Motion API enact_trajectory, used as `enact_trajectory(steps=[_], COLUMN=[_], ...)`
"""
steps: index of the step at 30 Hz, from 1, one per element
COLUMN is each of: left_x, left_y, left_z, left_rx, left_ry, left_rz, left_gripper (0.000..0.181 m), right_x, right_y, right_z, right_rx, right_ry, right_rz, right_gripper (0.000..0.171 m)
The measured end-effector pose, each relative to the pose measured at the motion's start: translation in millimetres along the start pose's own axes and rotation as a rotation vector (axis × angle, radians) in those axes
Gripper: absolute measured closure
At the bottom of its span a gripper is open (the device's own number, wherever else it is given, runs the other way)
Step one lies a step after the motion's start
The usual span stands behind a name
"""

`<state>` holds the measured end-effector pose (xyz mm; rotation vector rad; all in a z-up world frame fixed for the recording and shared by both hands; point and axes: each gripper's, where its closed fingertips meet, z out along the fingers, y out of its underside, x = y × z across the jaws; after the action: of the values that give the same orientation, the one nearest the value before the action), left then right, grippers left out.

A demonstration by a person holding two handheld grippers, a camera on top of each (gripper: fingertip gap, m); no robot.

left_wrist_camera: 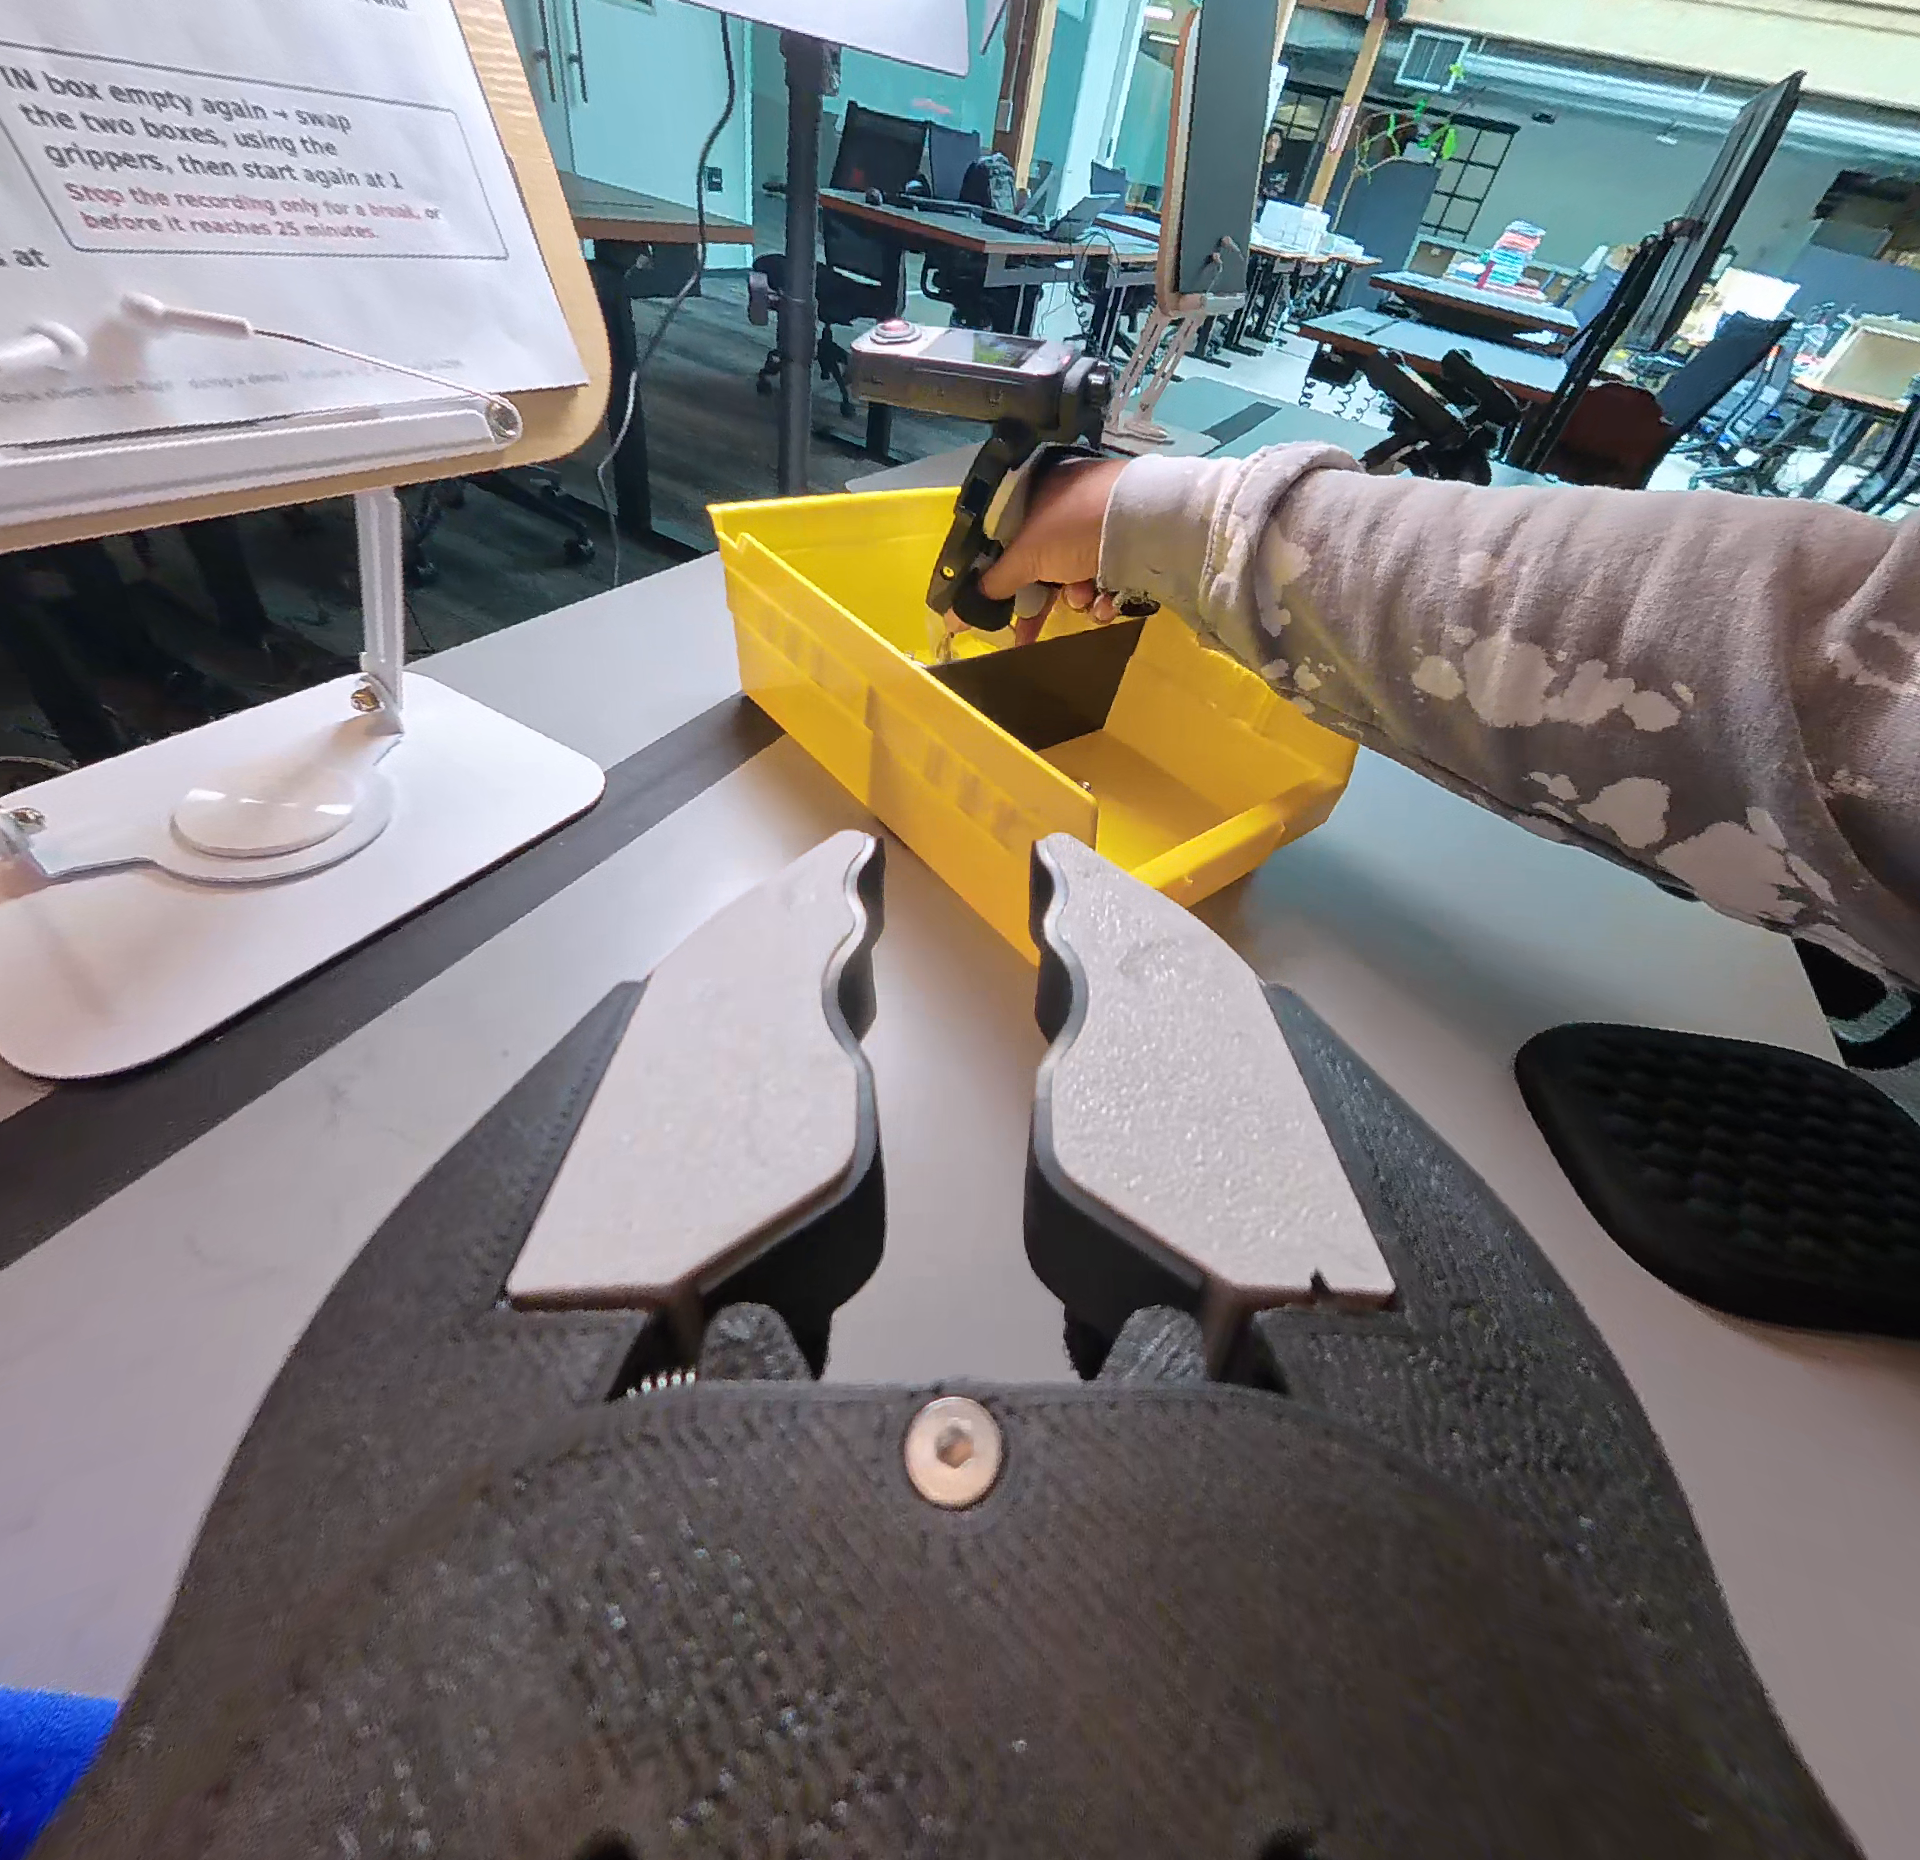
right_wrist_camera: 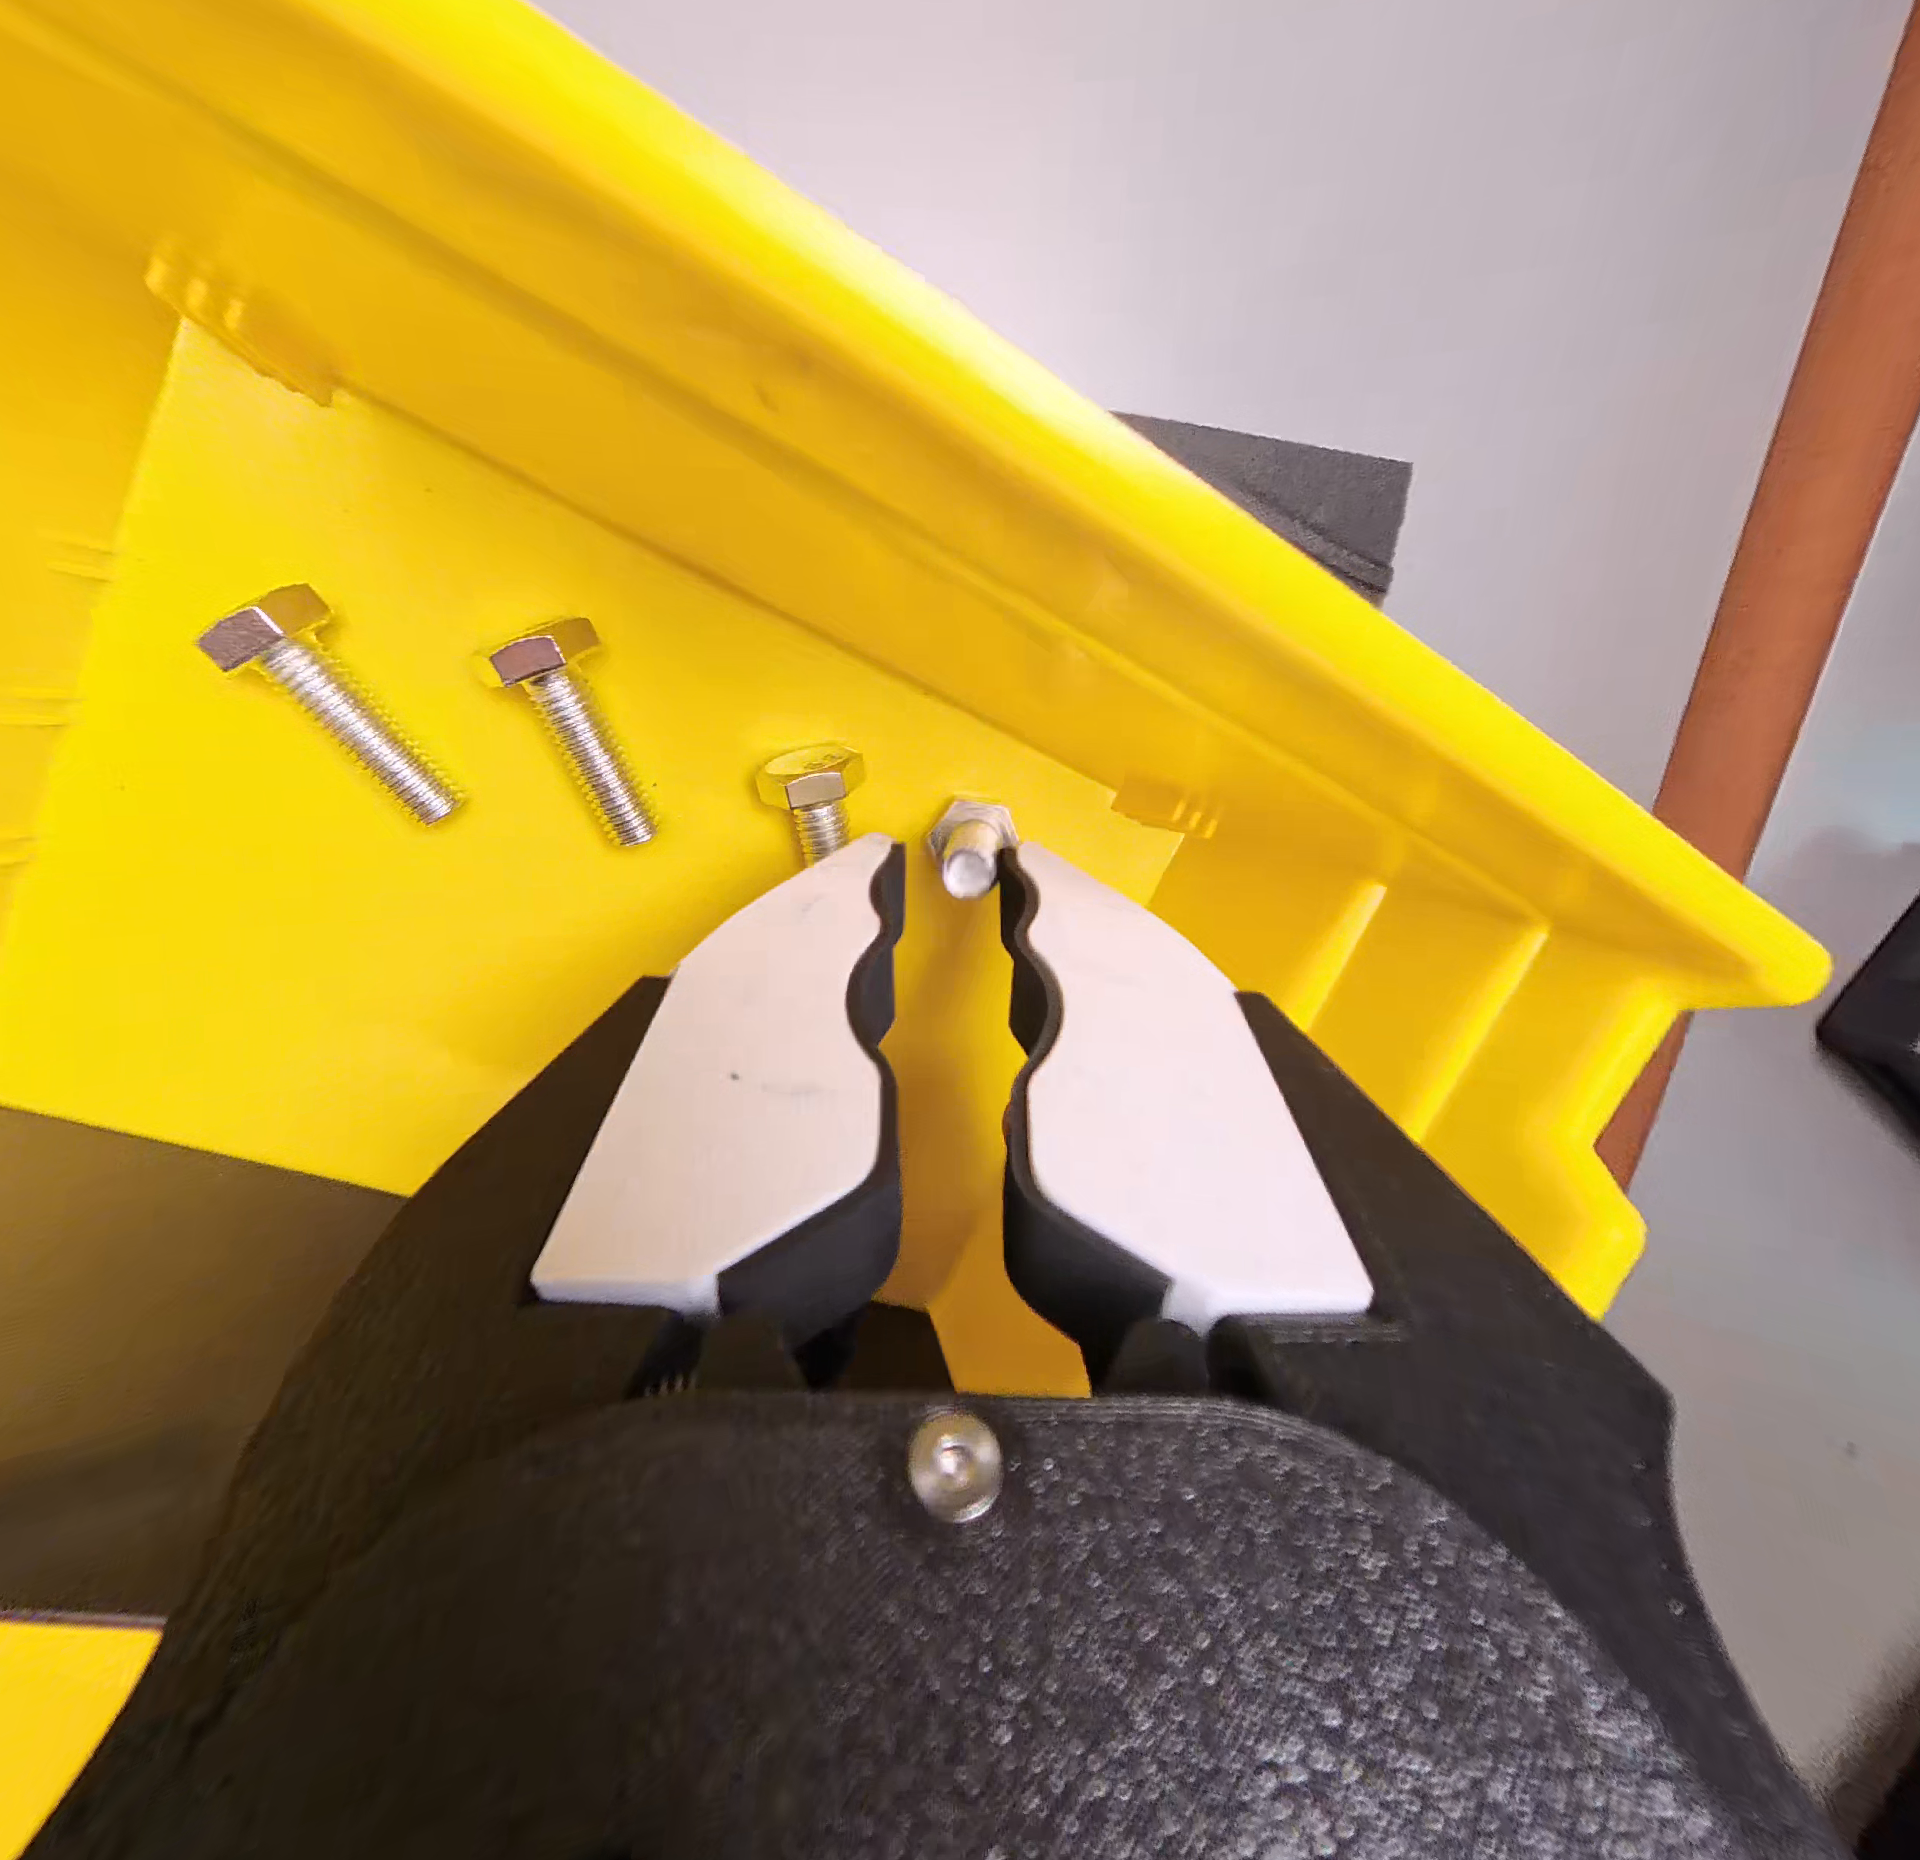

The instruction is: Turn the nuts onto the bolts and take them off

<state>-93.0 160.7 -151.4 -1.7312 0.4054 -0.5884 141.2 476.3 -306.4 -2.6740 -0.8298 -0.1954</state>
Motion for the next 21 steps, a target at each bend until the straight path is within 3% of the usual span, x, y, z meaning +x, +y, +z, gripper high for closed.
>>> enact_trajectory(steps=[4, 11, 16, 21], left_x=[-5.9, -9.2, -19.8, -48.4], left_y=[-6.6, -16.1, -28.6, -10.7], left_z=[-6.3, -15.2, -38.1, -79.3], left_rx=[0.031, 0.06, 0.052, -0.09], left_ry=[-0.024, -0.045, -0.11, -0.209], left_rz=[-0.004, -0.003, 0.049, 0.06], left_gripper=[0.155, 0.154, 0.152, 0.143], right_x=[-5.9, -29.6, -78.1, -121.1], right_y=[-10.5, -24.0, 33.8, 120.1], right_z=[-28.6, -148.1, -214.2, -203.2], right_rx=[0.095, 0.536, 0.755, 0.738], right_ry=[-0.049, -0.163, -0.296, -0.304], right_rz=[-0.033, -0.176, -0.344, -0.559], right_gripper=[0.148, 0.145, 0.143, 0.138])
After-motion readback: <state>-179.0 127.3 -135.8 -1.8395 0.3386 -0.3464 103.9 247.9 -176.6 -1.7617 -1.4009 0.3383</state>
